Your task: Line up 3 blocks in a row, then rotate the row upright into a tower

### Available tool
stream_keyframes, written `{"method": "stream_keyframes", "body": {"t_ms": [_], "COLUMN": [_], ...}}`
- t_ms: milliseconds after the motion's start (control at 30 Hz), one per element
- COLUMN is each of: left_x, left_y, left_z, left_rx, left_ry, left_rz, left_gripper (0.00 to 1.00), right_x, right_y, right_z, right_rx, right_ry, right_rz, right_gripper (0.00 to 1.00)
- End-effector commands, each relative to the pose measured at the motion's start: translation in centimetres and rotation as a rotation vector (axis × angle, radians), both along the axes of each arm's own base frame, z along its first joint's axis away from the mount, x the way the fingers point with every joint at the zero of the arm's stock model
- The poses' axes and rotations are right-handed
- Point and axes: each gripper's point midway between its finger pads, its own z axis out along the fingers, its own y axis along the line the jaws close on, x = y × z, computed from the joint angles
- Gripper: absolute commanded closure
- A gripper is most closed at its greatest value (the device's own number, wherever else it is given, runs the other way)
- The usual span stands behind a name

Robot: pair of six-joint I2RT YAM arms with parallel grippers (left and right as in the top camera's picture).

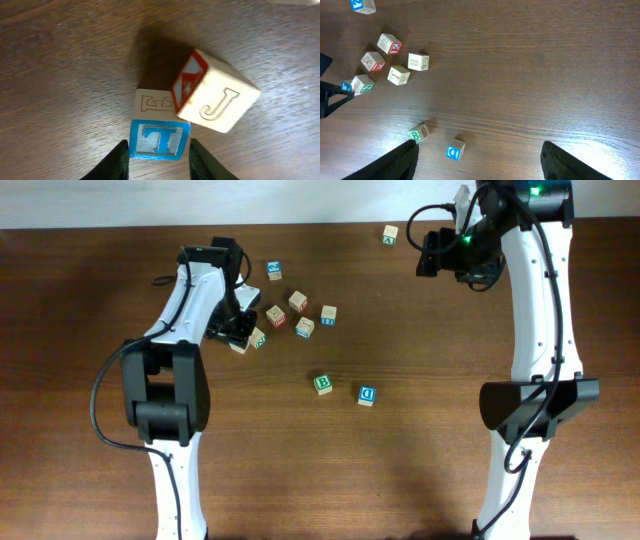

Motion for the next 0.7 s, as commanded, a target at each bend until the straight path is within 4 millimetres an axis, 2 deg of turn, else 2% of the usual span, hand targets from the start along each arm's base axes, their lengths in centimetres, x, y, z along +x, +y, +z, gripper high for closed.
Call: {"method": "stream_keyframes", "body": {"t_ms": [0,100,200,300,333,367,400,433,467,533,600,667], "left_x": [-1.4,-3.8,-6.5,-7.8,-7.6,-6.4,-5.3,-4.1,-2.4,-0.4,1.6,2.6], "left_y": [-1.6,-2.7,-5.5,-9.4,-9.8,-8.8,-7.5,-6.4,-5.4,-3.8,-1.4,-0.1], "left_z": [-0.4,-0.1,0.5,0.5,0.3,0.1,0.1,0.3,1.2,2.5,2.8,1.9], "left_rx": [-0.024,0.0,-0.014,-0.021,0.001,0.103,0.191,0.234,0.222,0.207,0.18,0.107], "left_ry": [0.055,0.144,0.235,0.236,0.215,0.151,0.092,0.041,-0.007,-0.064,-0.114,-0.123], "left_rz": [0.004,0.047,-0.011,-0.107,-0.12,-0.069,-0.017,0.032,0.073,0.151,0.236,0.291], "left_gripper": [0.64,0.66,0.68,0.67,0.62,0.55,0.41,0.26,0.18,0.18,0.18,0.28], "right_x": [-0.1,-0.1,-0.1,-0.1,-0.1,-0.1,-0.1,-0.1,-0.1,-0.1,-0.1,-0.1], "right_y": [0.1,0.1,0.1,0.1,0.1,0.1,0.1,0.1,0.1,0.1,0.1,0.1], "right_z": [0.1,0.1,0.1,0.1,0.1,0.1,0.1,0.1,0.1,0.1,0.1,0.1], "right_rx": [-0.01,-0.009,-0.009,-0.009,-0.009,-0.009,-0.009,-0.009,-0.009,-0.01,-0.009,-0.009], "right_ry": [-0.002,-0.002,-0.003,-0.003,-0.003,-0.004,-0.004,-0.004,-0.004,-0.003,-0.004,-0.004], "right_rz": [0.005,0.005,0.005,0.005,0.005,0.005,0.005,0.005,0.005,0.005,0.005,0.005], "right_gripper": [0.21,0.21,0.21,0.21,0.21,0.21,0.21,0.21,0.21,0.21,0.2,0.21]}}
